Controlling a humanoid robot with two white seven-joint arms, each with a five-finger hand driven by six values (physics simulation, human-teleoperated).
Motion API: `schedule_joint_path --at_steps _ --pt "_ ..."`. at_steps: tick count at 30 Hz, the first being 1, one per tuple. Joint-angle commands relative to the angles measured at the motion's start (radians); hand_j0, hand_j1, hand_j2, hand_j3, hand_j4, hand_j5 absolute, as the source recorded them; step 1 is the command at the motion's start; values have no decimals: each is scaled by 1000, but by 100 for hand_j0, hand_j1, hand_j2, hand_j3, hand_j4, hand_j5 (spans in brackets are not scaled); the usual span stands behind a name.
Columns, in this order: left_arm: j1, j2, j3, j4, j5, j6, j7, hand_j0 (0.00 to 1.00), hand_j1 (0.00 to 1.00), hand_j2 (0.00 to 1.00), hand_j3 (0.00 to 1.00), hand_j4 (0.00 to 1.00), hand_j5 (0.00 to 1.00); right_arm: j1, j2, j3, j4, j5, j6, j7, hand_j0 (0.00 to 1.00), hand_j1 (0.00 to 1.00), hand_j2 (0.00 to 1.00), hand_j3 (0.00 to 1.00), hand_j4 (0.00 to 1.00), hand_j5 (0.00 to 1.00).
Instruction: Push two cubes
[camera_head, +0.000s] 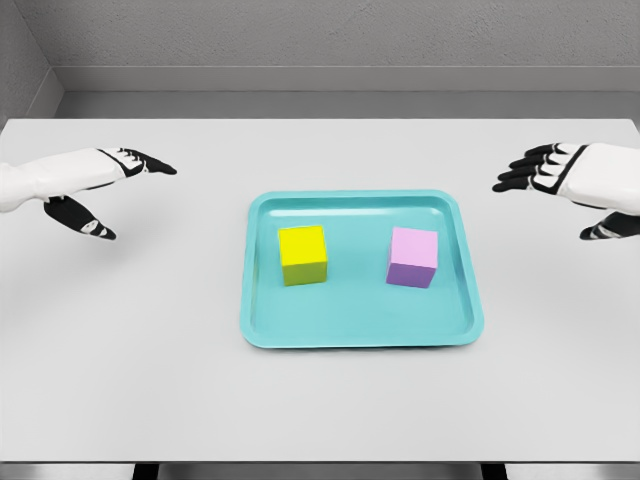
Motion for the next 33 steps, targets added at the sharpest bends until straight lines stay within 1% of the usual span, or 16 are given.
schedule_joint_path --at_steps 1,3,5,7,8,9,10,11,13,14,15,17,18,21,27,33 --pt "0 1 -2 1 6 3 0 100 100 100 100 100 100 0 2 2 -9 -5 3 0 100 100 100 100 100 100" --pt "-20 7 -45 -1 -2 3 0 100 100 100 100 100 100 0 2 2 -9 -5 3 0 100 100 100 100 100 100" --pt "-89 -8 -101 -11 -28 3 0 100 100 100 100 100 100 0 -1 -3 -3 -6 3 0 100 100 100 100 100 100" --pt "-118 -31 -119 -77 -83 3 0 100 100 100 100 100 100 5 -7 -14 9 -5 3 0 100 100 100 100 100 100" --pt "-123 -50 -119 -94 -112 3 0 98 98 98 98 98 98 3 -4 40 3 3 3 0 85 85 85 85 85 85" --pt "-138 -97 -143 -90 -175 3 0 94 94 94 94 94 94 2 -7 74 2 12 3 0 45 45 45 45 45 45" --pt "-150 -160 -180 -77 -258 3 0 84 84 84 84 84 84 2 -7 95 3 20 3 0 30 30 30 30 30 30" --pt "-160 -206 -200 -27 -295 3 0 75 75 75 75 75 75 2 -5 97 3 58 3 0 29 29 29 29 29 29" --pt "-175 -211 -200 4 -292 3 0 54 54 54 54 54 54 -3 4 127 3 95 3 0 29 29 29 29 29 29" --pt "-175 -213 -202 7 -292 3 0 44 44 44 44 44 44 -44 25 190 5 103 3 0 30 30 30 30 30 30" --pt "-175 -214 -217 8 -292 3 0 39 39 39 39 39 39 -97 38 265 6 115 3 0 30 30 30 30 30 30" --pt "-176 -214 -239 1 -293 3 0 38 38 38 38 38 38 -112 64 295 6 149 3 0 27 27 27 27 27 27" --pt "-176 -213 -243 1 -295 3 0 38 38 38 38 38 38 -117 70 307 6 155 3 0 20 20 20 20 20 20" --pt "-178 -216 -288 -27 -295 3 0 38 38 38 38 38 38 -120 102 316 6 187 3 0 20 20 20 20 20 20" --pt "-179 -222 -318 -22 -301 3 0 38 38 38 38 38 38 -153 145 345 20 193 3 0 20 20 20 20 20 20" --pt "-181 -242 -346 -19 -304 3 0 38 38 38 38 38 38 -198 202 391 121 207 3 0 21 21 21 21 21 21"
